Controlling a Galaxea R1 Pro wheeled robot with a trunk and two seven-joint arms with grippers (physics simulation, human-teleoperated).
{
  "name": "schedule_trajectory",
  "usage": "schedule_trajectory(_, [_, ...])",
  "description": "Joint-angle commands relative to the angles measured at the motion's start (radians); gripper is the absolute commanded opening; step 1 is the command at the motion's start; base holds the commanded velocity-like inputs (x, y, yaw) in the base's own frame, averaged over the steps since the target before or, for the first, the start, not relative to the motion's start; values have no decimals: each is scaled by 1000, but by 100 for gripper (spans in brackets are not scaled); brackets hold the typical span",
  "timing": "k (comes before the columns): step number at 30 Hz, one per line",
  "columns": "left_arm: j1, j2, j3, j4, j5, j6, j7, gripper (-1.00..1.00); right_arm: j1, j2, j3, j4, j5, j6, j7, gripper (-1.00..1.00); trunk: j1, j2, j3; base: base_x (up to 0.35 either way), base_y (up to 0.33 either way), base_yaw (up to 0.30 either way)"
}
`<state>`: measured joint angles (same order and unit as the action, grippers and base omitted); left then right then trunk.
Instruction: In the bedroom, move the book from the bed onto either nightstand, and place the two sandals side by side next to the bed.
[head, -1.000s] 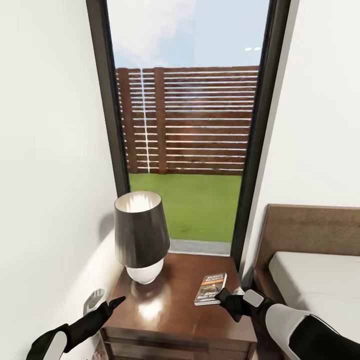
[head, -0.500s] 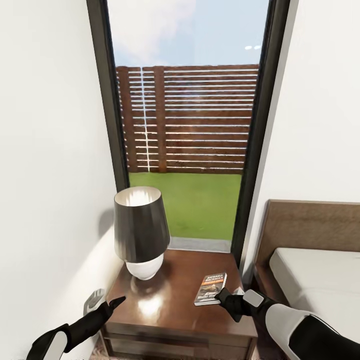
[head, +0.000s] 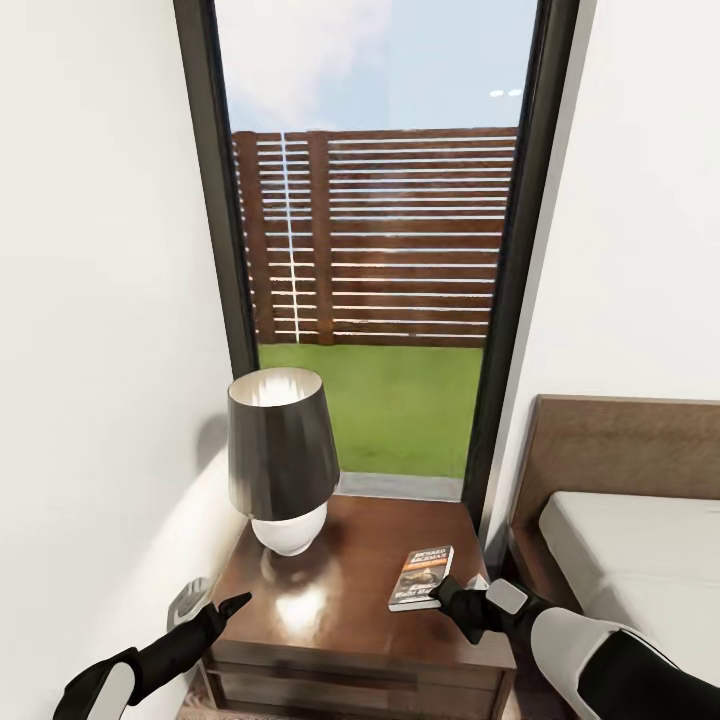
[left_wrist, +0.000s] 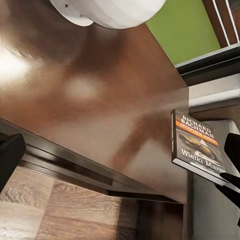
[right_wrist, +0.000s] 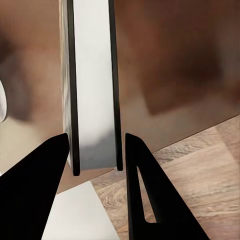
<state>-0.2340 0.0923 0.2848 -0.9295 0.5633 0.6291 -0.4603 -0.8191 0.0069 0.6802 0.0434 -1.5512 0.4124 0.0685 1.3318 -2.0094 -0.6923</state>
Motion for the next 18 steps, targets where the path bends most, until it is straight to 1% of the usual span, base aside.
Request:
schedule_trajectory(1, [-1, 0, 2, 0, 4, 8, -1, 100, -2, 1, 8, 4, -6, 3, 8, -100, 0, -1, -1, 0, 0, 0])
schedule_trajectory(15, [-1, 0, 2, 0, 4, 8, -1, 100, -2, 1, 8, 4, -6, 3, 8, -100, 0, -1, -1, 0, 0, 0])
schedule_trajectory(18, [-1, 0, 2, 0, 4, 8, -1, 100, -2, 1, 8, 4, -6, 3, 8, -100, 11, -22, -10, 0, 0, 0])
